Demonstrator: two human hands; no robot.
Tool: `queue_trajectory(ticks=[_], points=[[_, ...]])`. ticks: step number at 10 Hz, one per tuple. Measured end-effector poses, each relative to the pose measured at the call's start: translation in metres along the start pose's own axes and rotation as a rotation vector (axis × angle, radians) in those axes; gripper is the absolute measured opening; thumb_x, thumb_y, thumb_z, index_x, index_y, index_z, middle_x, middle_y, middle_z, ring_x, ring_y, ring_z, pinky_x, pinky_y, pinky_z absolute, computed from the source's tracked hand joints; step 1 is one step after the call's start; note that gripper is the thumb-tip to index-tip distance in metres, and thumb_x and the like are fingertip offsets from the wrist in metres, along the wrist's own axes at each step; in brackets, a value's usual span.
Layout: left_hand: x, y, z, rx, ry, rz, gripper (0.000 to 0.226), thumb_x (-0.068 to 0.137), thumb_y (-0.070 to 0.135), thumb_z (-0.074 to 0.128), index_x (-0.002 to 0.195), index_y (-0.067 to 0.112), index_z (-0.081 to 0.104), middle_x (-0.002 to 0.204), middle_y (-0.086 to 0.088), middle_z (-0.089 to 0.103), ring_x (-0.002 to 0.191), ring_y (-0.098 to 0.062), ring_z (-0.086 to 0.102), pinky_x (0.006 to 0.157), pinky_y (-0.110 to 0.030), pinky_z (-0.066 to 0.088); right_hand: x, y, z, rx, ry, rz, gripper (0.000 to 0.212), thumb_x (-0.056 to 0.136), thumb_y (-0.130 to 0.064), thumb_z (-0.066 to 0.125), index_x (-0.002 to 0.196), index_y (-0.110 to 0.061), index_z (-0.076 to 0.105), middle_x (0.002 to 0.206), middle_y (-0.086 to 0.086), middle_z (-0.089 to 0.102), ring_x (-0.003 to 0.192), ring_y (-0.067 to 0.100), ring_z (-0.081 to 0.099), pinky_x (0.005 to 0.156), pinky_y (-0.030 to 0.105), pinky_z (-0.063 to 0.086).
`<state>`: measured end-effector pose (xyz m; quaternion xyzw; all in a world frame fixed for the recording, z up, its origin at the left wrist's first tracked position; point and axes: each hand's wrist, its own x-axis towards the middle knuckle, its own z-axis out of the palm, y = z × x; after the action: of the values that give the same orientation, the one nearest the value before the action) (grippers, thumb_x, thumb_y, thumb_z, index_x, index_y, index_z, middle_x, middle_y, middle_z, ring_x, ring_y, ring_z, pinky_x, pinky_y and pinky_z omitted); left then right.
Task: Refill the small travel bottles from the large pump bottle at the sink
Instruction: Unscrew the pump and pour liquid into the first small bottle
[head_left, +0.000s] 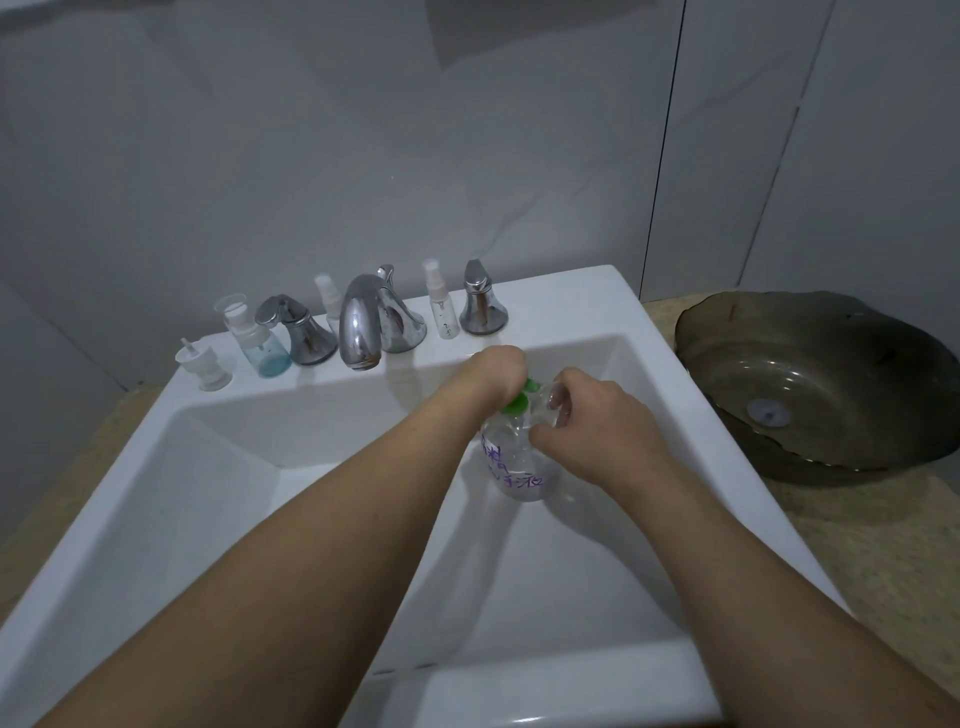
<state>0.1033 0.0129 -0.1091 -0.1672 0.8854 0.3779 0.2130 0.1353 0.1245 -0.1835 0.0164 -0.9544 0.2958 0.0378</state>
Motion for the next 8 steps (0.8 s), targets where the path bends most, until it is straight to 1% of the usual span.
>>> queue_trajectory(ticks=[1,2,3,4,5,6,7,8], points=[[0.010,-0.007,0.001,-0.087,0.006,0.003,0.030,0.099,0.017,0.030,0.071,0.011,0.042,0.112,-0.016,0.054,0.094,-0.028,0.048,0.083,-0.034,0.040,0.000,-0.002,-0.002,0.001,0.025,-0.026,0.028,0.072,-0.040,0.062,0.094,-0.028,0.049,0.088,-0.008,0.064,0.086,0.021,0.059,0.073,0.032,0.045],[0.010,-0.006,-0.004,0.029,-0.012,0.012,0.028,0.086,0.032,0.037,0.086,0.012,0.056,0.107,-0.011,0.065,0.093,-0.033,0.060,0.090,-0.045,0.045,0.000,-0.004,-0.003,0.021,0.059,-0.038,0.028,0.074,-0.040,0.062,0.094,-0.028,0.047,0.090,-0.008,0.064,0.088,0.021,0.059,0.075,0.033,0.045],[0.007,-0.004,-0.009,0.080,-0.050,-0.008,0.030,0.087,0.037,0.036,0.086,0.015,0.056,0.099,-0.008,0.066,0.089,-0.031,0.062,0.093,-0.048,0.044,0.001,-0.004,-0.003,0.015,0.069,-0.043,0.028,0.074,-0.041,0.062,0.094,-0.029,0.046,0.091,-0.008,0.065,0.091,0.021,0.060,0.075,0.033,0.044],[0.006,-0.004,-0.009,0.075,-0.052,-0.016,0.031,0.087,0.035,0.034,0.088,0.013,0.056,0.104,-0.009,0.065,0.089,-0.032,0.061,0.089,-0.049,0.045,0.000,-0.004,-0.003,0.019,0.064,-0.038,0.028,0.074,-0.040,0.062,0.095,-0.029,0.047,0.090,-0.008,0.065,0.091,0.022,0.059,0.076,0.033,0.045],[0.006,-0.001,-0.005,0.094,-0.042,0.013,0.028,0.093,0.019,0.032,0.089,0.005,0.056,0.108,-0.014,0.063,0.086,-0.031,0.059,0.068,-0.037,0.047,0.000,-0.003,-0.003,0.032,0.058,-0.025,0.027,0.073,-0.039,0.063,0.093,-0.028,0.048,0.089,-0.008,0.064,0.089,0.021,0.059,0.075,0.033,0.046],[0.003,0.002,0.002,0.168,0.007,0.029,0.034,0.096,0.003,0.031,0.111,-0.006,0.060,0.116,-0.023,0.060,0.101,-0.036,0.059,0.076,-0.043,0.048,0.000,-0.001,-0.002,0.005,0.030,-0.026,0.027,0.074,-0.040,0.062,0.093,-0.026,0.049,0.089,-0.008,0.064,0.088,0.022,0.059,0.072,0.032,0.045],[0.007,0.002,0.005,0.166,0.028,0.017,0.038,0.101,0.004,0.030,0.129,-0.007,0.053,0.130,-0.023,0.055,0.113,-0.035,0.055,0.084,-0.039,0.043,-0.001,0.000,-0.001,-0.001,0.008,-0.010,0.026,0.074,-0.040,0.062,0.093,-0.026,0.050,0.088,-0.007,0.063,0.085,0.021,0.059,0.067,0.030,0.042],[0.007,0.002,0.002,0.108,-0.009,0.025,0.041,0.105,0.011,0.026,0.138,-0.004,0.045,0.142,-0.022,0.047,0.130,-0.036,0.045,0.099,-0.041,0.040,0.000,0.000,-0.001,0.000,0.011,0.002,0.026,0.073,-0.039,0.062,0.093,-0.027,0.051,0.088,-0.007,0.062,0.083,0.020,0.058,0.067,0.030,0.042]])
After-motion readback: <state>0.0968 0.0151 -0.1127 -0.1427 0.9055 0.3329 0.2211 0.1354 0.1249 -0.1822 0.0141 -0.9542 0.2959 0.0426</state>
